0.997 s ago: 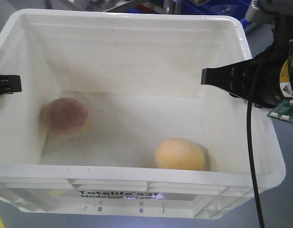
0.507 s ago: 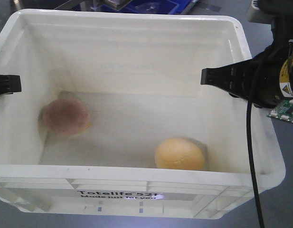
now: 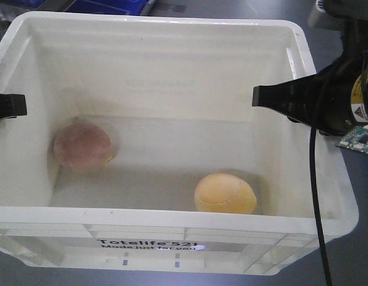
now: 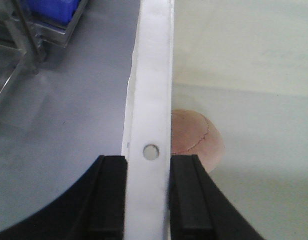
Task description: Place moving items into box and shelve
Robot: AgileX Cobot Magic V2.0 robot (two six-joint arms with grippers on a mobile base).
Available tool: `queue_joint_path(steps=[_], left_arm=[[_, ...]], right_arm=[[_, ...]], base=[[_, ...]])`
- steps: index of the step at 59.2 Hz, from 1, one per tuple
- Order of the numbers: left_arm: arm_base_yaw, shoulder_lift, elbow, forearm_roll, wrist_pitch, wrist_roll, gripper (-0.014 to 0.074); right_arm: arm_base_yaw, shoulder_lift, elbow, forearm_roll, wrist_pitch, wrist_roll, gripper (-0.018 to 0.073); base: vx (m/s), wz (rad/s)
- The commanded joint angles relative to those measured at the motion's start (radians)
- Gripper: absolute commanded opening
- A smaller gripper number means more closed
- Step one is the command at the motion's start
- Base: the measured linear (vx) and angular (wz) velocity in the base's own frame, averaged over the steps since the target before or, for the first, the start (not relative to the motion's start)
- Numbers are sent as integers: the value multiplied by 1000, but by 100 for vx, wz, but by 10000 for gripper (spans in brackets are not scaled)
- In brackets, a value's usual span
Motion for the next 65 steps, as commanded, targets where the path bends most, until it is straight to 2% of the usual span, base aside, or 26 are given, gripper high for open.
queue_joint_path(steps=[1, 33, 65], left_arm=[[-1, -25, -42, 116, -73, -15, 109], [-1, -25, -42, 116, -73, -15, 109], [-1, -25, -42, 116, -73, -15, 109]], right_arm=[[-8, -34, -35, -141, -8, 1, -11], [-8, -34, -35, -141, -9, 1, -11], [-8, -34, -35, -141, -9, 1, -11]], base=[[22, -57], [24, -45], [32, -15]])
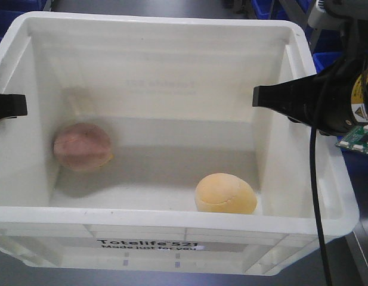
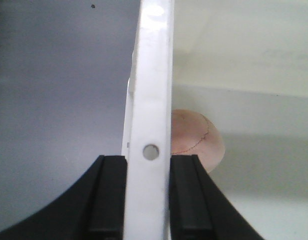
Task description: Place moving items into box and shelve
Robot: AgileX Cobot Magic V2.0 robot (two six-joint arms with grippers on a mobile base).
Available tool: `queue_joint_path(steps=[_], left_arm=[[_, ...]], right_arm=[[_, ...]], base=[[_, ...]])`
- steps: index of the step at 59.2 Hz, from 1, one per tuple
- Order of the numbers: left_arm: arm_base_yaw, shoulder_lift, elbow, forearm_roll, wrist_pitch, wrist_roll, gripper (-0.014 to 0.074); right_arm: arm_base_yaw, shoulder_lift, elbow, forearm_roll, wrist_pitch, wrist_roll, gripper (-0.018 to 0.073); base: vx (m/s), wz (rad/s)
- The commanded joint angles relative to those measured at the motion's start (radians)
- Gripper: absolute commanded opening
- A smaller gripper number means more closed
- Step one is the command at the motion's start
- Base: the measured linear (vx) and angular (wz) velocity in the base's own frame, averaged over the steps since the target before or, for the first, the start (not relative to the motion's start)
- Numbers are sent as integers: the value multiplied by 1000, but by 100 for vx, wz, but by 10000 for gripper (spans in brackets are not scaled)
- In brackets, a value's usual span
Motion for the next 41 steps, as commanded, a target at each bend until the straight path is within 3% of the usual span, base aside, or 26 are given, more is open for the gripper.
queue_joint_path(steps=[1, 41], left_arm=[[-1, -25, -42, 117, -73, -15, 109], [-1, -25, -42, 117, -73, -15, 109]], right_arm=[[-8, -34, -35, -141, -11, 1, -11], [-8, -34, -35, -141, -11, 1, -11]], base=[[34, -5], [37, -2]])
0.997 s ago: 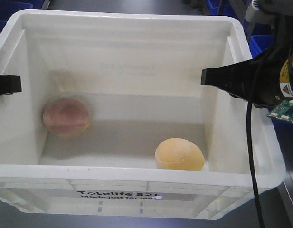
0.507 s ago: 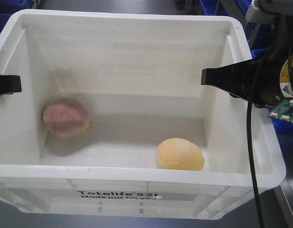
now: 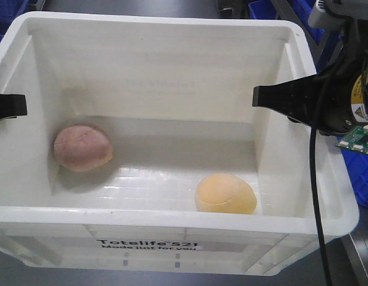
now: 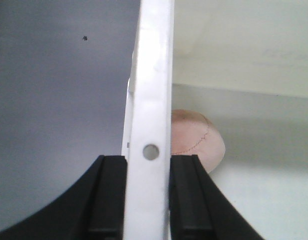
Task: Place moving items into box and shelve
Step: 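Hold the tote level by its rims with both grippers while driving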
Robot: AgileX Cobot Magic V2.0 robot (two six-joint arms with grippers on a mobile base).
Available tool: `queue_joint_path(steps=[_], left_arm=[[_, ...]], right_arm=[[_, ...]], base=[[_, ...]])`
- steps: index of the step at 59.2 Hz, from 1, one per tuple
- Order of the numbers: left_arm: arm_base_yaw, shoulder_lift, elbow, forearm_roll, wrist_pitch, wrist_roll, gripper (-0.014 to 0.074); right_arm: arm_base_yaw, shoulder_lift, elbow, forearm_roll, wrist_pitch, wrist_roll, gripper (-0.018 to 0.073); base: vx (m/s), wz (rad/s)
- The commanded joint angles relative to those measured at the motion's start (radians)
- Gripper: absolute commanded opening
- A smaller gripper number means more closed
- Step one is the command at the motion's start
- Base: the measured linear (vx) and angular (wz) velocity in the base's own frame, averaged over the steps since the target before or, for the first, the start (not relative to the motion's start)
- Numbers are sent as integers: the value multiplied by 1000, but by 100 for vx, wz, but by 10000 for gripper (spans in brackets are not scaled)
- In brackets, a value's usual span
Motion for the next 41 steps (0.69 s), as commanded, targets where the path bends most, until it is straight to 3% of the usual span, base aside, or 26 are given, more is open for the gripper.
queue_joint_path(steps=[1, 41], left_arm=[[-1, -25, -42, 117, -73, -15, 109], [-1, -25, -42, 117, -73, -15, 109]], right_arm=[[-8, -34, -35, -141, -11, 1, -11], [-8, -34, -35, -141, -11, 1, -11]], base=[[38, -1], [38, 2]])
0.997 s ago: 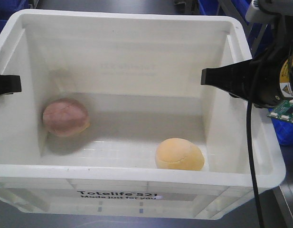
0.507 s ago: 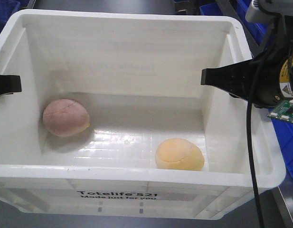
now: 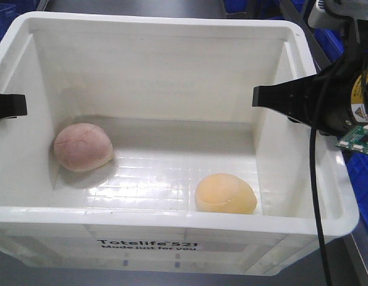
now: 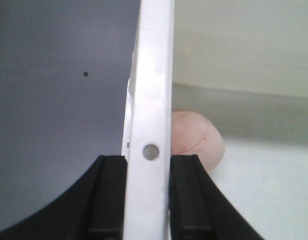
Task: Place moving items into box and shelve
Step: 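Hold the tote level by its rims with both grippers while driving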
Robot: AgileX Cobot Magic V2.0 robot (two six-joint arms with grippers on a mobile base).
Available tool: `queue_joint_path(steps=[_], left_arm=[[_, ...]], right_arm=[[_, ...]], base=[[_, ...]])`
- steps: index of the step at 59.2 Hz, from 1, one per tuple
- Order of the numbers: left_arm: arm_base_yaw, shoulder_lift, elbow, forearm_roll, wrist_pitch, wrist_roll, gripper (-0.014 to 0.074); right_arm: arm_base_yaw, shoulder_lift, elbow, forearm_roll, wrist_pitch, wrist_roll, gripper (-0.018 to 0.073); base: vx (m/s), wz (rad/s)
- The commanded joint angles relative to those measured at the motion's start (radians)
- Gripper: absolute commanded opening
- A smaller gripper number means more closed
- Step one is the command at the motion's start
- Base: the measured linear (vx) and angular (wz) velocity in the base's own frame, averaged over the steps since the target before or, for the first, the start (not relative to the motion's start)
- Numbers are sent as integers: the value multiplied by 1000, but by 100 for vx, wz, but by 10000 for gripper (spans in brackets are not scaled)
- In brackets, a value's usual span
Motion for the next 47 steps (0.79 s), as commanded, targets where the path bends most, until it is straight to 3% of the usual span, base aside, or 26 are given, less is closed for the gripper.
queue_joint_path(steps=[1, 47], left_arm=[[-1, -25, -42, 117, -73, -15, 109], [-1, -25, -42, 117, -73, -15, 109]], right_arm=[[-8, -34, -35, -141, -11, 1, -11], [-8, -34, -35, -141, -10, 1, -11]], base=[[38, 5], [39, 4]])
